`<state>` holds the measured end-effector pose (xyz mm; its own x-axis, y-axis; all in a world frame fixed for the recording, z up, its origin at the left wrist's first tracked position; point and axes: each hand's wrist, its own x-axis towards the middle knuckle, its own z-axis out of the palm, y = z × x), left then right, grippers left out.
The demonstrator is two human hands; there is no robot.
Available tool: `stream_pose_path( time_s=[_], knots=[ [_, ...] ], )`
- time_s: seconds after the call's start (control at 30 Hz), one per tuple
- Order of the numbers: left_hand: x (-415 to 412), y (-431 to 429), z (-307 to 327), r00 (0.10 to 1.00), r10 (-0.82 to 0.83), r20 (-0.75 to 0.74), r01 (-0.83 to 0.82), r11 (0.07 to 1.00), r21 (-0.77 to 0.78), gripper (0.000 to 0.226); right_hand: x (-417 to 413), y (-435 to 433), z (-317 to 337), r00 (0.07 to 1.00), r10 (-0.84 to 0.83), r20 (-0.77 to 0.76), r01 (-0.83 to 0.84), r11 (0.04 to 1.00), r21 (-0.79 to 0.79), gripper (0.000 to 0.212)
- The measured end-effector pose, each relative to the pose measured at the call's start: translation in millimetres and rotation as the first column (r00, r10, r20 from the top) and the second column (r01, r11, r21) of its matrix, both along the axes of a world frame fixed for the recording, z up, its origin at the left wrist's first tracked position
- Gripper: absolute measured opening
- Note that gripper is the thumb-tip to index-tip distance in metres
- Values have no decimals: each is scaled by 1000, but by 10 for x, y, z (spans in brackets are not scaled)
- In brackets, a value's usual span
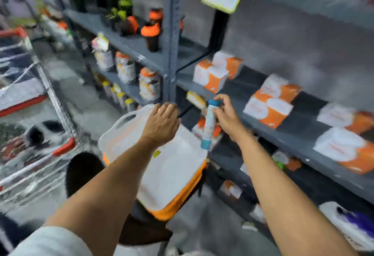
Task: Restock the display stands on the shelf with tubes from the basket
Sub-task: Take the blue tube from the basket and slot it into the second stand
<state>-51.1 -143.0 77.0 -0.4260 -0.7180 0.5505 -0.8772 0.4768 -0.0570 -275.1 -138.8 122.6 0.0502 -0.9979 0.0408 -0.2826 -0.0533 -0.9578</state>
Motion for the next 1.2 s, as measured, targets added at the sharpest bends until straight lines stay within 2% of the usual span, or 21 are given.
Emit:
stream_pose_path(
  time_s=[0.13,0.3,0.47,0.63,0.73,1.0,1.2],
  knots=[
    [-1169,-436,925,980,-201,4,198,963,-183,36,-833,200,931,985,-144,96,162,965,-206,25],
    [-2631,-417,2021,893,-449,-35,401,828,-392,38,-1827,684,1717,942,-328,78,333,870,-363,27],
    [-3836,-43,2727,825,-564,-5,497,731,-468,43,-2671,1242,2194,879,-459,126,465,769,-439,30],
    [-4718,307,2806,789,-612,-58,539,734,-414,39,-3415,1695,2452,811,-566,146,563,688,-457,32],
    [-4975,409,2657,833,-551,-49,498,785,-368,40,-3761,1870,2493,794,-584,171,591,674,-444,32],
    [-5021,383,2583,870,-488,-66,405,786,-468,37,-4189,1982,2529,826,-494,273,563,698,-442,29],
    [-5031,370,2558,851,-516,-96,391,745,-540,36,-4369,1951,2990,819,-512,260,570,670,-475,30]
  ],
)
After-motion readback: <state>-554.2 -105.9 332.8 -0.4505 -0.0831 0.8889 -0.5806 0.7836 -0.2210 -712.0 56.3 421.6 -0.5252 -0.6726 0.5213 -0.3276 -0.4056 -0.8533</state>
